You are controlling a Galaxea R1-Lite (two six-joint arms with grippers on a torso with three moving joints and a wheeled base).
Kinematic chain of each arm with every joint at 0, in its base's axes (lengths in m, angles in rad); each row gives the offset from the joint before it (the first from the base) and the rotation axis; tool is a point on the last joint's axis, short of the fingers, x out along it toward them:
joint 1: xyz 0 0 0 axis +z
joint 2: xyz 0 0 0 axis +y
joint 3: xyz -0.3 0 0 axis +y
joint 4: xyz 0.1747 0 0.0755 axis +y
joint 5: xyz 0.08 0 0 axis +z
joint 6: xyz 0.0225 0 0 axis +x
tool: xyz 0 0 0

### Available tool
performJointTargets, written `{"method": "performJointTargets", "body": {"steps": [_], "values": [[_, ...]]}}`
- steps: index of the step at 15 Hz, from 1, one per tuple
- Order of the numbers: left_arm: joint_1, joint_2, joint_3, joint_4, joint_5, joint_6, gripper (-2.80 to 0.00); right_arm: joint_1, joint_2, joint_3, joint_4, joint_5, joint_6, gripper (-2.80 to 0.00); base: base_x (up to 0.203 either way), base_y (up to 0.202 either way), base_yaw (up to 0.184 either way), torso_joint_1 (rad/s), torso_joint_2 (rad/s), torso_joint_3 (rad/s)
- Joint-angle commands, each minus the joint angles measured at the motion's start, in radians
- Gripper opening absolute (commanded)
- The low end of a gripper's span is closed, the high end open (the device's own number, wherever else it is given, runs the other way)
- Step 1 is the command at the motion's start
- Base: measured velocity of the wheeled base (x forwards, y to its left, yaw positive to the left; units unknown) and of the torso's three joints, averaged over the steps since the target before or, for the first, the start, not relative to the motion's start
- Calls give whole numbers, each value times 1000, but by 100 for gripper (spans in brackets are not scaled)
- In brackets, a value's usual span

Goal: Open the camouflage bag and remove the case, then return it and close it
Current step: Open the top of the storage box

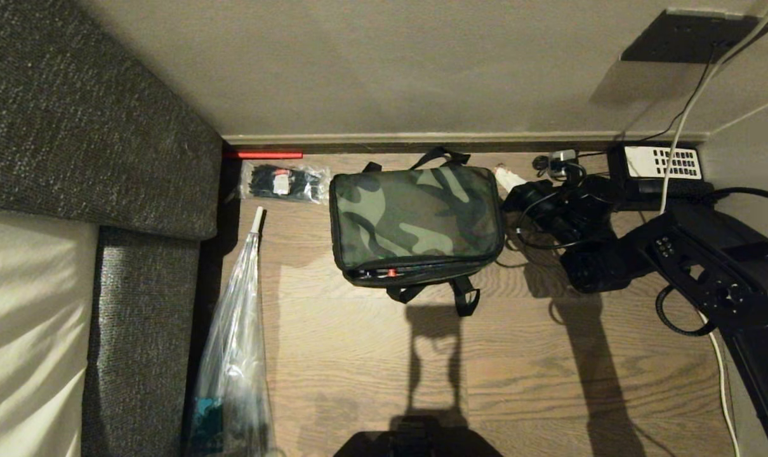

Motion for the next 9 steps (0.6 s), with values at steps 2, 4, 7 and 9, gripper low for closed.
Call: {"method": "performJointTargets", "body": {"steps": [2, 4, 7, 9], "values": [[-1, -2, 2, 0, 1, -1, -280, 2, 5, 12, -5, -4, -22, 0, 0, 0, 0, 0, 0, 0], [-1, -2, 3, 0, 1, -1, -280, 2, 6, 35, 19, -8, -85, 0, 0, 0, 0, 0, 0, 0], [-1, -2, 2, 0, 1, -1, -280, 0, 2, 60, 7, -10, -100, 0, 0, 0, 0, 0, 0, 0], [-1, -2, 3, 0, 1, -1, -280, -16, -34, 128, 1, -8, -102, 0, 0, 0, 0, 0, 0, 0]]}}
